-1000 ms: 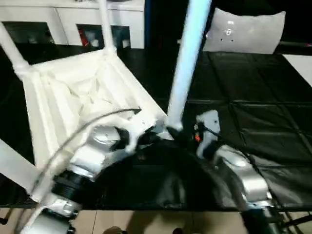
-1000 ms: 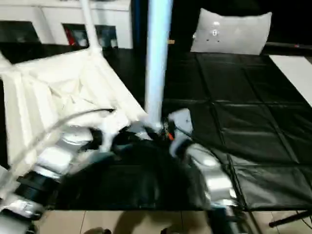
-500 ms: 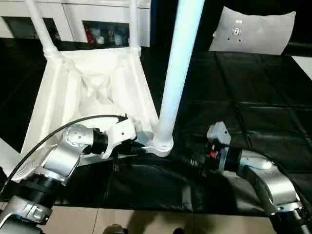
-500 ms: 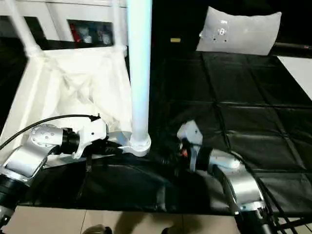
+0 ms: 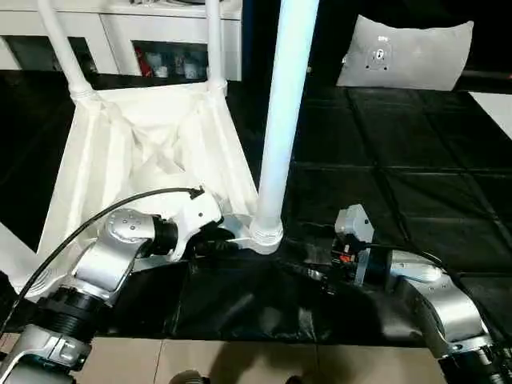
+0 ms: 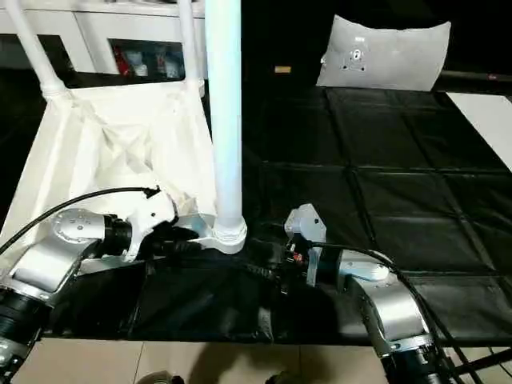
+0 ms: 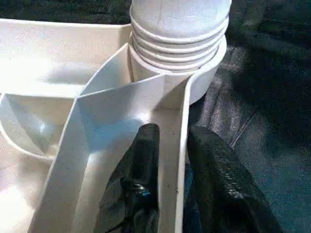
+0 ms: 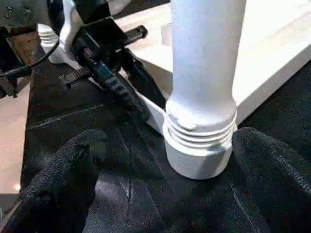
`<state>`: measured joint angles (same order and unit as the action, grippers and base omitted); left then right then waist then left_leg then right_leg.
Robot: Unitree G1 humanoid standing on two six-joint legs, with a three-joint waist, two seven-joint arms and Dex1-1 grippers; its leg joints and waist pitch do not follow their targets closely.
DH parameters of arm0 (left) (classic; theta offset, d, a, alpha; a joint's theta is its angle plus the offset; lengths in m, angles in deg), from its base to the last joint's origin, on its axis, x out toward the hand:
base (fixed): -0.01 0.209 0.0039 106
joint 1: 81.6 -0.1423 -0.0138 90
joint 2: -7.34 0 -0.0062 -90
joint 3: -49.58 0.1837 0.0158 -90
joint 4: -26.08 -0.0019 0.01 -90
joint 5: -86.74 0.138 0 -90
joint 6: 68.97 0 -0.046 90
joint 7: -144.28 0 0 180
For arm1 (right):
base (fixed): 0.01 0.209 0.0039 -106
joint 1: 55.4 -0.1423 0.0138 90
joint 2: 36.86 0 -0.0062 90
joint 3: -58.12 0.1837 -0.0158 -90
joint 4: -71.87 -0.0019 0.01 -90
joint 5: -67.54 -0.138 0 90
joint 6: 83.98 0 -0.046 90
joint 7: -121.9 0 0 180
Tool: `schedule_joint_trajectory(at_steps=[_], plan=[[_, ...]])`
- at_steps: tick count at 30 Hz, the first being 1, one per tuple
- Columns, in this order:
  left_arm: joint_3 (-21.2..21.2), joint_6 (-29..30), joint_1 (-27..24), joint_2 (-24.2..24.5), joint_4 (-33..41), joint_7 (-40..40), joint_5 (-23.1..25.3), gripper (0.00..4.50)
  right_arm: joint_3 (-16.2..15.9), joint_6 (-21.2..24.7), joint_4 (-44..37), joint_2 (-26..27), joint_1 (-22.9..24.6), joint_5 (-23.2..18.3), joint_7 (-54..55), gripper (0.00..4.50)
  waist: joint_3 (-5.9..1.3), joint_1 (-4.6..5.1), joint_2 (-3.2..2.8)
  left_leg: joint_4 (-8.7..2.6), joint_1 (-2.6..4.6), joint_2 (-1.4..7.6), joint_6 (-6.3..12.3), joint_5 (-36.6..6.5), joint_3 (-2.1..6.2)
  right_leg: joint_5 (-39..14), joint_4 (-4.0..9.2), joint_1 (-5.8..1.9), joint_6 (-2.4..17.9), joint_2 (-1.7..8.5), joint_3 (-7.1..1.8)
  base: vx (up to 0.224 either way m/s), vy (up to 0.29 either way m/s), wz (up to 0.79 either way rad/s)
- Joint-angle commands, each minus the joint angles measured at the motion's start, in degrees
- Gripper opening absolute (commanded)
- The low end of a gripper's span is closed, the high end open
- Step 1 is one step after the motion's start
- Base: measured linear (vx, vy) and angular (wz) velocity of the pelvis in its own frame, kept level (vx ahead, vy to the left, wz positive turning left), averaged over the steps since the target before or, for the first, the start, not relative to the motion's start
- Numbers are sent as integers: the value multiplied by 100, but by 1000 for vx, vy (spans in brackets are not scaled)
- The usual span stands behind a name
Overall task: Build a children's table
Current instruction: Rotate leg to tighten
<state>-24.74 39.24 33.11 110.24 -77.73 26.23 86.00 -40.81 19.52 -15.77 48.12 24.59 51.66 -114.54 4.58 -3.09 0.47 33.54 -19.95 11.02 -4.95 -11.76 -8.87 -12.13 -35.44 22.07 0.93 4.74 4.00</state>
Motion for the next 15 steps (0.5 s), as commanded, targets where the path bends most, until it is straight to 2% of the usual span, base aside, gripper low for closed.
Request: schedule_joint_trajectory(at_steps=[1, 3, 5, 6, 7, 13, 15], plan=[[78, 80, -55, 105, -225, -132, 218, 106, -11, -39, -60, -34, -24, 8, 15, 450, -334, -21, 7, -420, -40, 195, 339, -777, -1, -1126, 455, -268, 1236, 351, -295, 0, 0, 0], [105, 155, -35, 119, -210, -54, 163, 88, -36, -52, -57, -58, -37, 30, 14, 450, -339, -15, 27, -422, -36, 195, 312, -832, -3, -1249, 469, -261, 1188, 349, -299, 0, 0, 0], [146, 247, -26, 145, -187, 28, 124, 78, -47, -50, -46, -73, -58, 47, 15, 450, -341, -19, 11, -425, -36, 195, 307, -815, 1, -1259, 463, -255, 1180, 347, -298, 0, 0, 0], [152, 258, -25, 148, -185, 38, 120, 78, -48, -50, -44, -75, -61, 50, 15, 450, -343, -14, 16, -423, -40, 194, 307, -798, 2, -1227, 459, -255, 1180, 345, -299, 0, 0, 0], [152, 258, -25, 148, -185, 38, 120, 55, -48, -50, -44, -75, -61, 50, 15, 450, -349, -16, 12, -420, -41, 192, 307, -770, 3, -1181, 453, -258, 1189, 346, -298, 0, 0, 0], [333, 224, 148, 217, -316, 106, 318, 3, -66, -107, 130, -146, -300, 154, -20, 450, -357, -5, 8, -401, -40, 185, 348, -620, -8, -900, 421, -262, 1286, 339, -301, 0, 0, 0], [335, 192, 181, 202, -314, 125, 314, 3, -67, -109, 166, -156, -341, 155, -27, 450, -358, -11, 12, -400, -34, 186, 356, -620, -11, -890, 424, -260, 1291, 336, -300, 0, 0, 0]])
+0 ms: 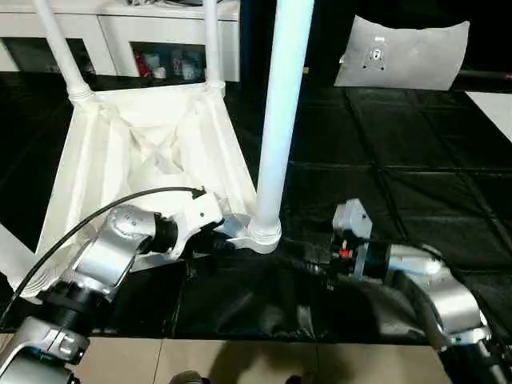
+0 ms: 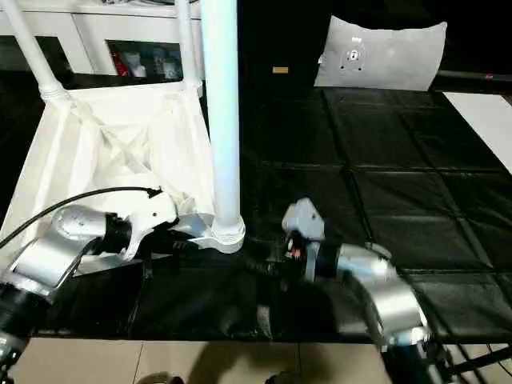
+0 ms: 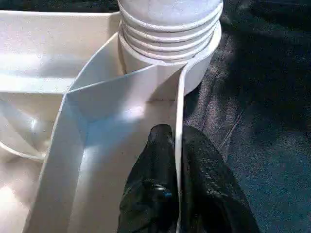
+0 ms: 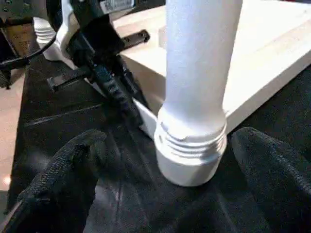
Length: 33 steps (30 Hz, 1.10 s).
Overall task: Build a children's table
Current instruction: Rotate leg to tighten
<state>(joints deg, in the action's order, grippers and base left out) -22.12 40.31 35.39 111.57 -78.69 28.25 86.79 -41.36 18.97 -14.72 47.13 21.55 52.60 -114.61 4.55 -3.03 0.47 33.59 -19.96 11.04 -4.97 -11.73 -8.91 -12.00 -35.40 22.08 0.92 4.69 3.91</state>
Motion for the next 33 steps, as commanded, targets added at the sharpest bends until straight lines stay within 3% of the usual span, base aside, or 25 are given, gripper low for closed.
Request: schedule_joint_trajectory(at_steps=[1, 7, 13, 14, 17, 23, 28, 29, 33], plan=[[75, 44, -15, 55, -226, -42, 216, 3, -18, -65, 113, -70, -94, 75, -30, 450, -354, -18, 30, -407, -40, 186, 364, -601, -6, -878, 415, -268, 1293, 345, -291, 0, 0, 0], [335, -822, 34, 179, -197, 690, 59, 3, -72, -304, 546, -139, -547, 100, -402, 450, -390, -8, 31, -365, -47, 175, 484, -312, -18, -352, 348, -281, 1416, 339, -293, 0, 0, 0], [521, -1196, 73, 144, -107, 1413, -217, 3, -174, -253, 1006, -232, -991, -186, -1270, 450, -436, -72, 47, -295, -33, 178, 864, 194, -50, 672, 221, -247, 1756, 316, -292, 0, 0, 0], [550, -1204, 81, 147, -97, 1454, -212, 0, -199, -213, 1041, -237, -1025, -218, -1373, 420, -417, -95, 38, -296, -36, 190, 918, 145, -59, 610, 226, -233, 1781, 318, -284, 0, 0, 0], [651, -1349, 120, 147, -143, 1580, -154, 0, -317, -65, 1205, -212, -1163, -310, -1751, 400, -381, -170, 44, -318, -26, 217, 825, -183, -73, 66, 268, -218, 1709, 337, -283, 0, 0, 0], [678, -1446, 158, 97, -226, 1710, -125, 0, -507, 214, 1435, -152, -1372, -396, -2225, 355, -337, -190, 63, -361, -27, 214, 492, -643, -79, -701, 336, -206, 1483, 363, -301, 0, 0, 0], [702, -1490, 192, 107, -275, 1759, -92, 0, -545, 258, 1661, -84, -1526, -398, -2347, 325, -345, -189, 65, -363, -26, 212, 449, -591, -78, -706, 334, -191, 1451, 363, -300, 0, 0, 0], [713, -1497, 196, 115, -283, 1767, -101, 0, -558, 256, 1723, -69, -1565, -392, -2380, 295, -347, -187, 48, -361, -37, 209, 454, -557, -76, -615, 322, -192, 1466, 356, -295, 0, 0, 0], [714, -1517, 197, 120, -328, 1807, -87, 0, -569, 301, 1858, -25, -1685, -386, -2473, 279, -346, -188, 53, -361, -42, 207, 479, -538, -78, -503, 315, -199, 1516, 352, -288, 0, 0, 0]])
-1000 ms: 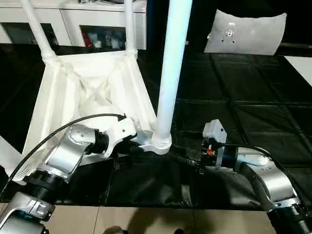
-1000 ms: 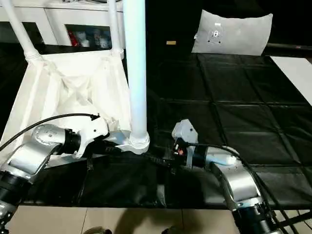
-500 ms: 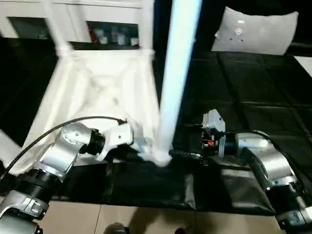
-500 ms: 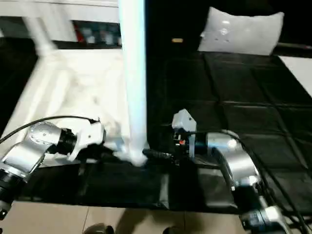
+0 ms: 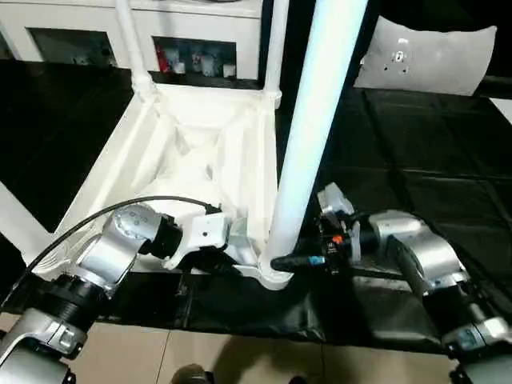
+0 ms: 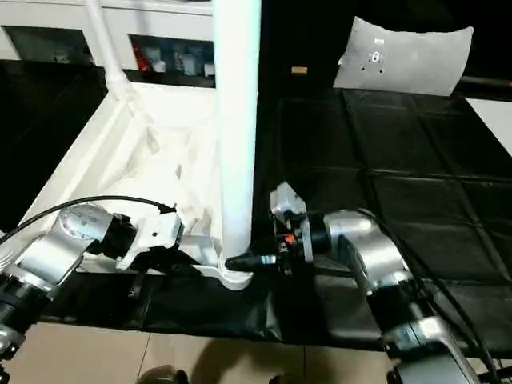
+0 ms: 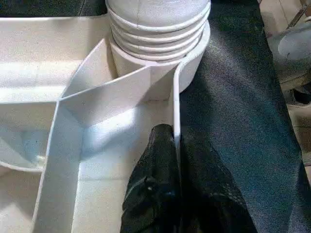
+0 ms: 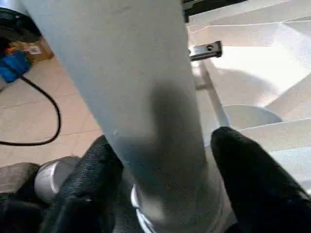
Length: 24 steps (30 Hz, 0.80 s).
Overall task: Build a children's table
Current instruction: Rotate leg to tighten
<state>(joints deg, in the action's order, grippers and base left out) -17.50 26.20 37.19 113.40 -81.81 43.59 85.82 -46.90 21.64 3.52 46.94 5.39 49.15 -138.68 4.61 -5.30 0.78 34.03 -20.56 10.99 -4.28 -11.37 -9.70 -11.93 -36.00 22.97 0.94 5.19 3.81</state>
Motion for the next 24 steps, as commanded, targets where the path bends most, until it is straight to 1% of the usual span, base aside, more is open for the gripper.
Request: schedule_joint_trajectory(at_steps=[1, 2, 3, 6, 10, 11, 13, 14, 16, 17, 18, 19, 20, 21, 22, 23, 24], plan=[[245, -105, 17, -68, -26, 276, 13, 0, -17, 56, 56, -1, -93, -42, -99, 269, -343, 35, 29, -410, 16, 214, 398, -620, 0, -598, 388, -286, 1489, 309, -280, 0, 0, 0], [239, -96, 14, -71, -30, 275, 13, 0, -20, 58, 78, 2, -109, -37, -124, 256, -340, 33, 14, -413, 20, 217, 385, -646, 3, -643, 390, -283, 1483, 315, -280, 0, 0, 0], [241, -89, 9, -68, -27, 281, 17, 0, -25, 59, 91, 0, -117, -33, -144, 248, -340, 40, 29, -416, 19, 219, 371, -667, 2, -686, 397, -283, 1473, 313, -281, 0, 0, 0], [245, -67, 8, -64, -36, 276, 24, 0, -32, 115, 87, -5, -116, -43, -193, 227, -332, 42, 23, -425, 19, 219, 338, -708, 6, -788, 408, -281, 1448, 313, -282, 0, 0, 0], [202, 69, -13, -100, -28, 212, -19, 0, -48, 305, -60, -15, -33, -123, -237, 218, -328, 41, 26, -430, 24, 220, 325, -727, 5, -821, 415, -278, 1431, 311, -286, 0, 0, 0], [183, 169, -19, -117, -4, 157, -24, 0, -60, 368, -151, -22, 22, -144, -223, 215, -312, 37, -34, -435, 27, 223, 306, -739, 9, -832, 412, -266, 1430, 309, -290, 0, 0, 0], [112, 357, -10, -209, 21, -43, -36, 0, -37, 536, -392, 3, 178, -229, -129, 214, -320, 36, 4, -437, 28, 224, 304, -744, 8, -782, 416, -277, 1434, 309, -290, 0, 0, 0], [77, 516, 10, -273, 31, -183, -26, 0, -27, 616, -521, 34, 267, -242, 1, 214, -318, 31, -4, -438, 33, 227, 304, -690, 5, -704, 412, -274, 1429, 302, -293, 0, 0, 0], [-44, 846, 73, -489, -6, -607, -5, 0, -25, 623, -778, 165, 498, -152, 429, 214, -320, 30, 6, -436, 34, 223, 320, -665, 7, -641, 413, -267, 1438, 303, -294, 0, 0, 0], [-178, 1095, 126, -728, -46, -969, -44, 0, -23, 550, -891, 392, 660, 62, 1022, 214, -267, 58, -13, -466, 19, 220, 242, -847, 2, -940, 460, -252, 1366, 309, -307, 0, 0, 0], [-178, 1095, 126, -728, -46, -969, -44, 0, -23, 550, -891, 392, 660, 62, 1022, 214, -267, 58, -13, -466, 19, 220, 242, -847, 2, -940, 460, -252, 1366, 309, -307, 0, 0, 0], [-236, 1200, 148, -843, -56, -1130, -65, 0, -18, 507, -907, 535, 719, 199, 1373, 214, -239, 72, 17, -490, 9, 193, 158, -1117, 20, -1538, 517, -263, 1219, 320, -296, 0, 0, 0], [-300, 1380, 202, -1022, -81, -1394, -56, 0, 28, 545, -901, 814, 779, 370, 1985, 212, -206, 100, -1, -517, 8, 180, 54, -1347, 28, -2255, 591, -248, 981, 331, -293, 0, 0, 0], [-353, 1519, 261, -1171, -136, -1655, -15, 0, 122, 603, -867, 1080, 793, 454, 2506, 210, -176, 134, 4, -527, 37, 173, -34, -1554, 48, -2827, 642, -200, 789, 343, -303, 0, 0, 0], [-415, 1614, 326, -1313, -216, -1917, 33, 0, 200, 662, -835, 1306, 797, 521, 2933, 209, -159, 153, -23, -538, 34, 155, -81, -1627, 65, -3073, 668, -191, 693, 343, -292, -77, -8, -12], [-482, 1698, 391, -1437, -313, -2162, 70, 0, 202, 693, -803, 1446, 789, 579, 3155, 205, -161, 245, -12, -549, 44, 130, -151, -1773, 103, -3602, 746, -184, 405, 346, -260, -52, -6, -9], [-489, 1706, 399, -1451, -324, -2187, 73, 0, 200, 690, -797, 1461, 786, 589, 3180, 205, -167, 261, -5, -552, 45, 128, -125, -1778, 113, -3645, 762, -190, 350, 351, -253, 0, 0, 0]])
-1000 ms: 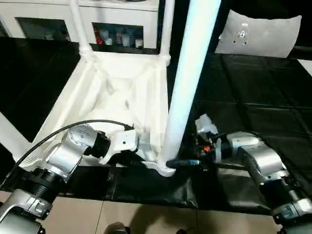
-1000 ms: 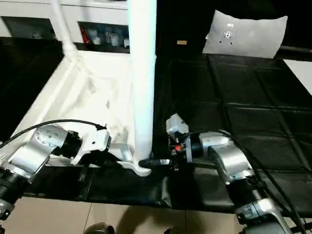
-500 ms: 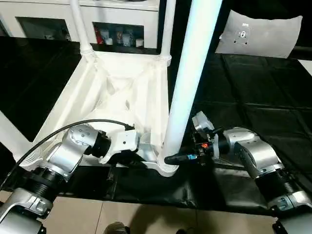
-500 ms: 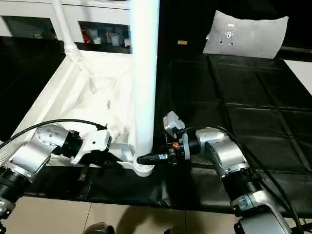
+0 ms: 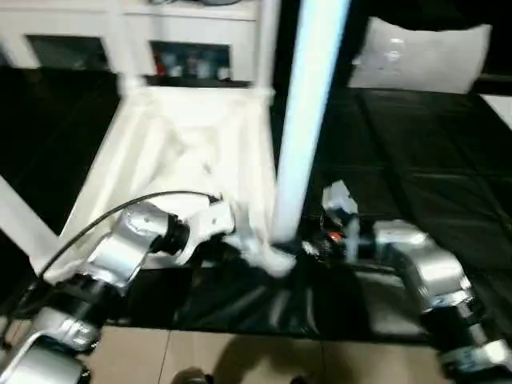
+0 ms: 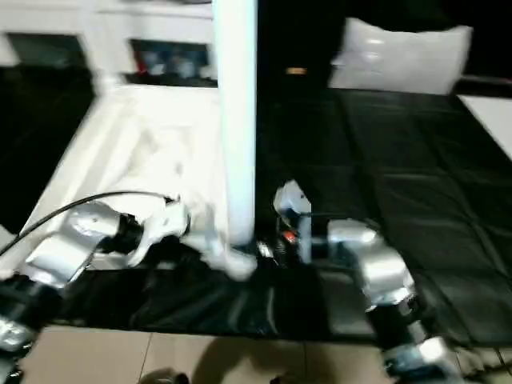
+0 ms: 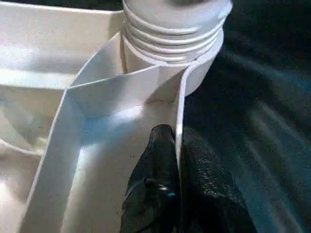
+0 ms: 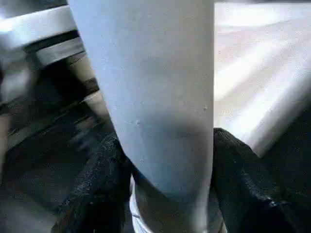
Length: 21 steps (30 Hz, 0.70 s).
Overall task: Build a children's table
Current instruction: Rotate leg to tighten
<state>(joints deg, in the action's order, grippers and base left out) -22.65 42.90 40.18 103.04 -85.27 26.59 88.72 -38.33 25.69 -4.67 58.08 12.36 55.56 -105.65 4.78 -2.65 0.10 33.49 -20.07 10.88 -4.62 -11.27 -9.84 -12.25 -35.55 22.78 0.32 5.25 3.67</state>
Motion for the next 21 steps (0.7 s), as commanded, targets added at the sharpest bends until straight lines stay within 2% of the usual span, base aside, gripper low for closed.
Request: schedule_joint_trajectory(at_steps=[1, 2, 3, 4, 5, 6, 7, 8, 9, 11, 13, 14, 16, 17, 18, 19, 20, 21], plan=[[-67, 148, 194, -599, -112, -832, -174, 0, -649, 276, 96, 569, 38, 98, 290, 204, -182, 7, 20, -504, -14, 142, -78, -1782, 132, -3555, 712, -175, 405, 346, -242, 0, 0, 0], [-151, 252, 293, -789, -239, -1176, -127, 0, -516, 355, 212, 884, -60, 207, 907, 203, -168, 48, -14, -524, -2, 146, -38, -1767, 116, -3350, 736, -151, 442, 319, -239, 0, 0, 0], [-183, 290, 334, -871, -289, -1318, -111, 0, -424, 407, 275, 1045, -119, 226, 1208, 203, -187, 80, 21, -532, -3, 123, -24, -1657, 108, -3181, 736, -145, 475, 296, -242, 0, 0, 0], [-282, 340, 415, -1051, -382, -1662, -34, 0, -317, 400, 379, 1332, -231, 354, 1814, 202, -187, 117, -10, -551, -36, 129, -37, -1601, 127, -3008, 712, -167, 531, 294, -241, 0, 0, 0], [-315, 353, 461, -1146, -423, -1831, 9, 0, -284, 434, 421, 1520, -306, 430, 2154, 202, -179, 131, -12, -562, -55, 132, -35, -1616, 134, -2959, 703, -175, 541, 286, -225, 0, 0, 0], [-329, 371, 488, -1199, -443, -1920, 34, 0, -265, 470, 432, 1637, -342, 482, 2351, 202, -172, 142, -54, -571, -35, 140, -40, -1680, 131, -2865, 716, -159, 565, 284, -222, 0, 0, 0], [-336, 367, 504, -1231, -448, -1975, 51, 0, -250, 517, 425, 1724, -364, 523, 2495, 202, -175, 148, -54, -569, -24, 136, -27, -1709, 126, -2798, 719, -150, 581, 280, -226, 0, 0, 0], [-330, 356, 520, -1269, -441, -2015, 94, 0, -226, 520, 384, 1849, -361, 550, 2620, 202, -199, 159, -54, -574, -27, 146, 40, -1588, 115, -2288, 687, -177, 715, 276, -248, 0, 0, 0], [-324, 378, 521, -1278, -425, -2009, 116, 0, -257, 491, 323, 1861, -327, 560, 2568, 202, -197, 156, -67, -579, -30, 150, 63, -1542, 106, -2128, 678, -174, 756, 270, -257, 0, 0, 0], [-291, 411, 504, -1253, -365, -1925, 134, 0, -326, 318, 180, 1796, -206, 579, 2445, 202, -187, 155, -53, -579, -18, 156, 143, -1565, 85, -1938, 673, -163, 857, 265, -278, 0, 0, 0], [-259, 451, 434, -1150, -233, -1780, 125, 0, -233, 140, 10, 1662, -3, 459, 2287, 271, -198, 131, -47, -562, -7, 152, 188, -1554, 70, -1967, 685, -162, 860, 289, -311, 0, 0, 0], [-241, 464, 386, -1073, -173, -1702, 130, 0, -191, 75, -96, 1546, 105, 415, 2112, 271, -213, 111, -38, -556, -22, 160, 278, -1352, 59, -1676, 655, -181, 937, 276, -316, 0, 0, 0], [-221, 462, 334, -981, -121, -1615, 139, 0, -151, -9, -223, 1383, 229, 383, 1922, 283, -205, 87, -48, -559, -31, 170, 326, -1306, 56, -1633, 650, -177, 965, 278, -318, 0, 0, 0], [-208, 445, 299, -920, -86, -1548, 139, 0, -142, -54, -291, 1264, 290, 360, 1803, 302, -210, 83, -34, -557, -49, 164, 338, -1276, 54, -1657, 646, -198, 982, 281, -312, 0, 0, 0], [-199, 424, 274, -867, -66, -1486, 139, 0, -123, -90, -339, 1151, 336, 328, 1691, 319, -231, 86, 20, -547, -50, 161, 357, -1217, 45, -1637, 646, -210, 986, 281, -311, 0, 0, 0], [-185, 343, 215, -757, -23, -1343, 127, 0, -71, -136, -420, 963, 405, 239, 1460, 319, -238, 48, -11, -530, -25, 170, 413, -1105, 33, -1503, 638, -200, 1015, 290, -325, 60, -30, 4], [-165, 242, 153, -639, 19, -1177, 109, 0, -33, -166, -499, 784, 462, 146, 1201, 331, -246, 58, -6, -517, -84, 156, 508, -878, 37, -1245, 605, -248, 1067, 283, -316, 0, 0, 0], [-160, 223, 147, -619, 20, -1154, 111, 0, -36, -183, -504, 747, 465, 140, 1147, 342, -249, 54, -9, -512, -87, 159, 535, -799, 37, -1147, 597, -248, 1092, 286, -312, 0, 0, 0]])
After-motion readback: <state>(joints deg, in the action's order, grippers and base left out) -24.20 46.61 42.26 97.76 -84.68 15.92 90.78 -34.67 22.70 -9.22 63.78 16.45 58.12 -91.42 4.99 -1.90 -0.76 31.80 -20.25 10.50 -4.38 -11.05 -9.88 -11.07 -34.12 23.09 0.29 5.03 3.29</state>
